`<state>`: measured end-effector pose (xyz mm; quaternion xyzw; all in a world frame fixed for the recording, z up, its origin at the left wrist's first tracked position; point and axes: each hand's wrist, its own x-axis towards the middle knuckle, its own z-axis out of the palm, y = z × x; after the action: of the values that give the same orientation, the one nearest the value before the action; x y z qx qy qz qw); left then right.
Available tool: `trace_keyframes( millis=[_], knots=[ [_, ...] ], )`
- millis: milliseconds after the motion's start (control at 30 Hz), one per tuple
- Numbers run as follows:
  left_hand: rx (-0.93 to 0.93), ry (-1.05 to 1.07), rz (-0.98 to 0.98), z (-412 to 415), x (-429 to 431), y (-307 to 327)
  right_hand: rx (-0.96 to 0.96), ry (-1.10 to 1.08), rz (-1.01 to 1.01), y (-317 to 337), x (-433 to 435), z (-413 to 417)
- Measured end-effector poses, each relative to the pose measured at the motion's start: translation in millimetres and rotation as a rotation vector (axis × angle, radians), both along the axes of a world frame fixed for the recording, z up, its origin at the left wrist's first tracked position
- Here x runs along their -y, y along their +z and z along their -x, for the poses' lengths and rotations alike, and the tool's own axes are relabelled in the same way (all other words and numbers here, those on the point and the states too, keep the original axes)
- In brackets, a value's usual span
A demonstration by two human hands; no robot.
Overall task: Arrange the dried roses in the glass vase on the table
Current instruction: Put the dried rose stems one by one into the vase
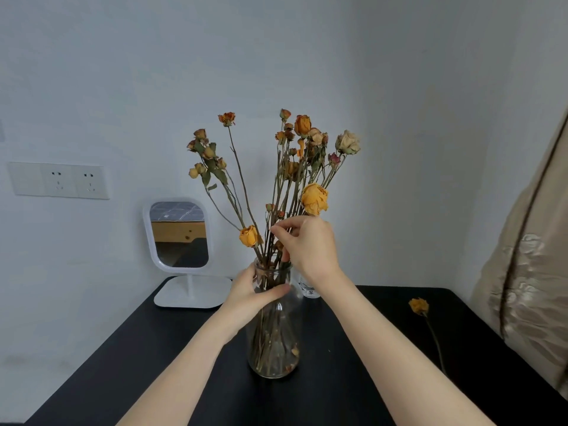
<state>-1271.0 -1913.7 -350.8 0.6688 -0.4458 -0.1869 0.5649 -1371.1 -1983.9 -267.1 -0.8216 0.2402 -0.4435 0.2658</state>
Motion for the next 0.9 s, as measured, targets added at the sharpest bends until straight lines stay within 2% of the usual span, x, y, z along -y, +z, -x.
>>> trace_keyframes(
  millis=[400,733,800,900],
  knots=[
    [-0.016,0.174,0.142,10,9,-13,-0.025,0.039,0.055,-2,-1,-2],
    [-0.081,0.07,0.095,-1,5,-13,0.295,0.038,0.039,-28,16,24],
    [-0.057,0.078,0.071,-3,5,-13,0.259,0.025,-0.019,-31,20,26],
    [-0.026,0.098,0.047,-3,5,-14,0.011,0.031,-0.159,-32,26,23]
  ],
)
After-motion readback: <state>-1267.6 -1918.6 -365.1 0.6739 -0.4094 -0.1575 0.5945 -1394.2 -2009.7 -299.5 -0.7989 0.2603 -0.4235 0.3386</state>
